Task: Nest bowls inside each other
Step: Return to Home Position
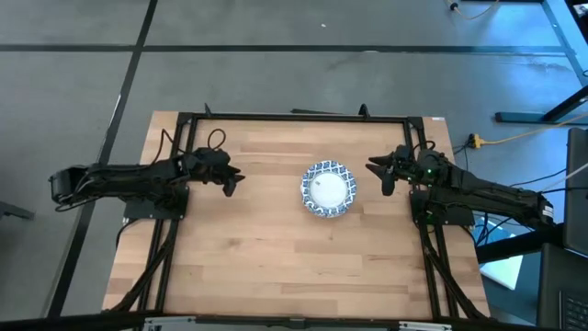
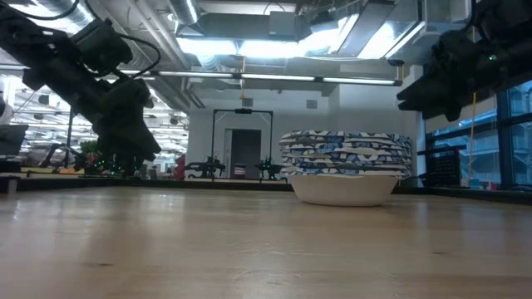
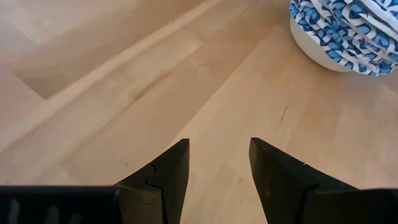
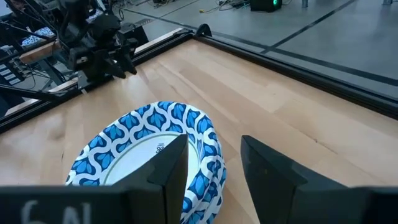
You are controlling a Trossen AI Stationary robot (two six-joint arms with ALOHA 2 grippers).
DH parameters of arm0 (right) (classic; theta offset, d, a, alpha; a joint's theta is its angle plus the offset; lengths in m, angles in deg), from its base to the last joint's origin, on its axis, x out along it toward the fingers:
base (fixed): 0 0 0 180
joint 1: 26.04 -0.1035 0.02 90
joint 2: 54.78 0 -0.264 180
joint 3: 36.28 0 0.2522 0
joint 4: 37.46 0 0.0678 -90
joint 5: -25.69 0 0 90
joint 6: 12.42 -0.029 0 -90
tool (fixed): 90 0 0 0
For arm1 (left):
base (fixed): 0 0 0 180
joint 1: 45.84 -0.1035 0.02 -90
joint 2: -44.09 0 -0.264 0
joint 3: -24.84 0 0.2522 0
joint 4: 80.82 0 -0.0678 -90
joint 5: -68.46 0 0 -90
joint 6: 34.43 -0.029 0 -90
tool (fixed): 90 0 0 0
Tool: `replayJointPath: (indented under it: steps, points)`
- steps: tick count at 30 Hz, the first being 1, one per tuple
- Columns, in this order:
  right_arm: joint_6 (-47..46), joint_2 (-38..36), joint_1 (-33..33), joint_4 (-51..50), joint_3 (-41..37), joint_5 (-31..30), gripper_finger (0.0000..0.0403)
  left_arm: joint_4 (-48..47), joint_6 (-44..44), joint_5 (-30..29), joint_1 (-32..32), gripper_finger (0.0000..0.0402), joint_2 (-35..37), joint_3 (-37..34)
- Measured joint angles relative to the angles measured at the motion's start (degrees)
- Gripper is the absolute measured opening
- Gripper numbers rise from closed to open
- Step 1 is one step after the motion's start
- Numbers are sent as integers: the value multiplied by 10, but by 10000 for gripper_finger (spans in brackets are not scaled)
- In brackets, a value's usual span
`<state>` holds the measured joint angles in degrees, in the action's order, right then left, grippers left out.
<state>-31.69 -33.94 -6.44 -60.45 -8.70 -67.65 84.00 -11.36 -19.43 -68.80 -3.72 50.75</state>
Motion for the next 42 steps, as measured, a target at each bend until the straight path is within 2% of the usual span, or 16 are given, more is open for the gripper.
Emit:
replayJointPath:
  steps: [8,16,21,27,35,42]
  points:
    - [16,0,0,2,0,-12,150,88,20,-1,9,161,0,-34]
    - [29,0,0,7,0,-16,150,93,22,-9,9,161,0,-46]
    - [31,-6,-4,79,-38,-10,150,89,21,-10,9,161,0,-46]
    - [8,-26,-19,158,-95,-7,150,36,21,4,9,161,7,-46]
    - [2,-42,-21,133,-97,-7,150,-41,21,4,9,161,60,-46]
    - [-30,-42,-21,67,-97,-10,150,-150,23,1,9,161,123,-46]
